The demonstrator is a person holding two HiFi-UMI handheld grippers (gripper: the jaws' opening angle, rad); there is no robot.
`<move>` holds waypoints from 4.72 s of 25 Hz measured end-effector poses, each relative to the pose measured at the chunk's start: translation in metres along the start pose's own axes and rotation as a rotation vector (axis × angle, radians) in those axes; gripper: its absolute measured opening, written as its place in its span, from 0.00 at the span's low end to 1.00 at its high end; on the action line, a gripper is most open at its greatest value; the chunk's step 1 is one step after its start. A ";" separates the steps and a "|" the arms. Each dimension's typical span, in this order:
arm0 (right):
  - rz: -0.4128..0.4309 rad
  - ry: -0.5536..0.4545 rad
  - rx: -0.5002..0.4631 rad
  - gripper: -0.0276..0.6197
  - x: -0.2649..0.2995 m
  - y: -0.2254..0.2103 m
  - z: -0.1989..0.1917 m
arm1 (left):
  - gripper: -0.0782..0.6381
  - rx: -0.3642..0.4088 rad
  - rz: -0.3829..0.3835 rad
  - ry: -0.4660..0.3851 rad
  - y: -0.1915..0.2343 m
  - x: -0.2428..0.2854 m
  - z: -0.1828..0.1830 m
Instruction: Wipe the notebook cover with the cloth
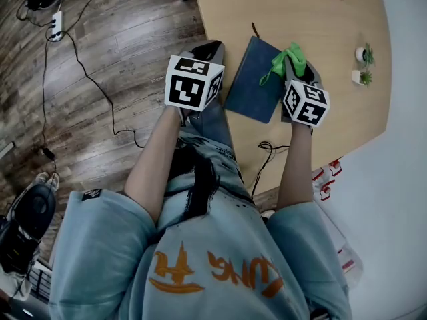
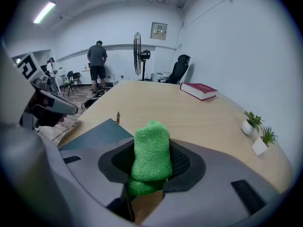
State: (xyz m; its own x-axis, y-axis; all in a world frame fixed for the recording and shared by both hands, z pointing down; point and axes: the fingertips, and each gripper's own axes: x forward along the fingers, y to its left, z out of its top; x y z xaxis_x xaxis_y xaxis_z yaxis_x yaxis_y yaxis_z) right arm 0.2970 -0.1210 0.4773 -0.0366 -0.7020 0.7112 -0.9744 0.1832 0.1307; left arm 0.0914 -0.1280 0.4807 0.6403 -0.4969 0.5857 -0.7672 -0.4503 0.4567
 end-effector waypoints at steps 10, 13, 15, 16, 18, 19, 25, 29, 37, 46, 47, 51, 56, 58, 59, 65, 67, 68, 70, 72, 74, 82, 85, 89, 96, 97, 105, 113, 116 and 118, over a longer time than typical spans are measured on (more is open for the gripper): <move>-0.010 0.007 0.029 0.27 -0.013 0.007 -0.007 | 0.13 0.037 -0.031 0.017 -0.004 -0.007 -0.002; -0.016 0.010 0.039 0.27 -0.019 0.013 -0.011 | 0.14 0.043 -0.043 0.023 -0.004 -0.010 -0.003; -0.020 0.012 0.045 0.27 -0.022 0.015 -0.014 | 0.13 0.051 -0.053 0.027 -0.006 -0.010 -0.004; -0.023 0.013 0.048 0.27 -0.024 0.016 -0.016 | 0.13 0.055 -0.059 0.029 -0.008 -0.010 -0.005; -0.030 0.016 0.051 0.27 -0.029 0.018 -0.019 | 0.14 0.062 -0.069 0.032 -0.010 -0.011 -0.006; -0.034 0.017 0.050 0.27 -0.031 0.020 -0.020 | 0.13 0.065 -0.072 0.033 -0.012 -0.012 -0.008; -0.053 0.023 0.045 0.27 -0.046 0.023 -0.030 | 0.13 0.082 -0.096 0.045 -0.021 -0.016 -0.015; -0.058 0.027 0.047 0.27 -0.056 0.029 -0.039 | 0.13 0.088 -0.107 0.050 -0.024 -0.019 -0.020; -0.062 0.033 0.069 0.27 -0.076 0.045 -0.056 | 0.13 0.098 -0.123 0.051 -0.030 -0.026 -0.024; -0.054 0.036 0.109 0.27 -0.097 0.058 -0.077 | 0.13 0.115 -0.151 0.066 -0.050 -0.025 -0.034; -0.053 0.037 0.112 0.27 -0.099 0.060 -0.080 | 0.13 0.116 -0.152 0.066 -0.051 -0.026 -0.035; -0.046 0.046 0.114 0.27 -0.108 0.069 -0.089 | 0.13 0.119 -0.157 0.057 -0.055 -0.028 -0.034; -0.029 0.062 0.100 0.27 -0.118 0.083 -0.099 | 0.13 0.120 -0.164 0.046 -0.060 -0.030 -0.033; -0.017 0.077 0.089 0.27 -0.124 0.088 -0.104 | 0.13 0.130 -0.168 0.044 -0.065 -0.031 -0.033; -0.012 0.083 0.085 0.27 -0.126 0.091 -0.105 | 0.13 0.138 -0.171 0.040 -0.067 -0.031 -0.030; -0.002 0.041 0.108 0.27 -0.134 0.080 -0.089 | 0.13 0.177 -0.181 -0.036 -0.083 -0.042 0.008; -0.007 -0.013 0.132 0.27 -0.133 0.069 -0.070 | 0.13 0.191 -0.161 -0.076 -0.081 -0.048 0.027; -0.008 -0.045 0.143 0.27 -0.132 0.064 -0.058 | 0.14 0.198 -0.148 -0.100 -0.079 -0.052 0.037; -0.009 -0.103 0.170 0.27 -0.134 0.056 -0.037 | 0.13 0.212 -0.128 -0.136 -0.079 -0.060 0.052; -0.012 -0.150 0.208 0.27 -0.141 0.052 -0.022 | 0.14 0.227 -0.115 -0.159 -0.080 -0.071 0.060; 0.015 -0.210 0.228 0.27 -0.134 0.060 0.006 | 0.13 0.240 -0.072 -0.200 -0.066 -0.085 0.076; 0.139 -0.442 0.188 0.26 -0.111 0.106 0.122 | 0.13 0.273 0.108 -0.364 -0.010 -0.148 0.139; 0.152 -0.540 0.198 0.26 -0.110 0.120 0.165 | 0.13 0.311 0.160 -0.424 0.005 -0.175 0.165; 0.177 -0.624 0.167 0.26 -0.118 0.144 0.217 | 0.13 0.341 0.218 -0.511 0.017 -0.216 0.196; 0.134 -0.738 0.091 0.26 -0.145 0.162 0.297 | 0.13 0.369 0.345 -0.667 0.031 -0.279 0.256; 0.141 -0.755 0.084 0.26 -0.150 0.166 0.308 | 0.14 0.368 0.369 -0.688 0.036 -0.288 0.265; 0.233 -0.831 0.007 0.26 -0.175 0.215 0.362 | 0.14 0.312 0.536 -0.784 0.067 -0.345 0.277; 0.289 -0.793 -0.052 0.26 -0.160 0.244 0.359 | 0.13 0.304 0.545 -0.774 0.080 -0.343 0.253; 0.299 -0.785 -0.074 0.26 -0.159 0.246 0.355 | 0.13 0.282 0.532 -0.760 0.087 -0.337 0.244; 0.306 -0.776 -0.094 0.26 -0.157 0.249 0.350 | 0.14 0.248 0.535 -0.758 0.095 -0.334 0.237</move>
State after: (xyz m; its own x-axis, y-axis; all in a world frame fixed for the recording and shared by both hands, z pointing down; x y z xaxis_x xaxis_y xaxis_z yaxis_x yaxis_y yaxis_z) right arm -0.0172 -0.2061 0.1558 -0.4723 -0.8799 0.0519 -0.8752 0.4752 0.0908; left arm -0.1871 -0.1809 0.1695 0.1278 -0.9907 0.0472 -0.9909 -0.1255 0.0485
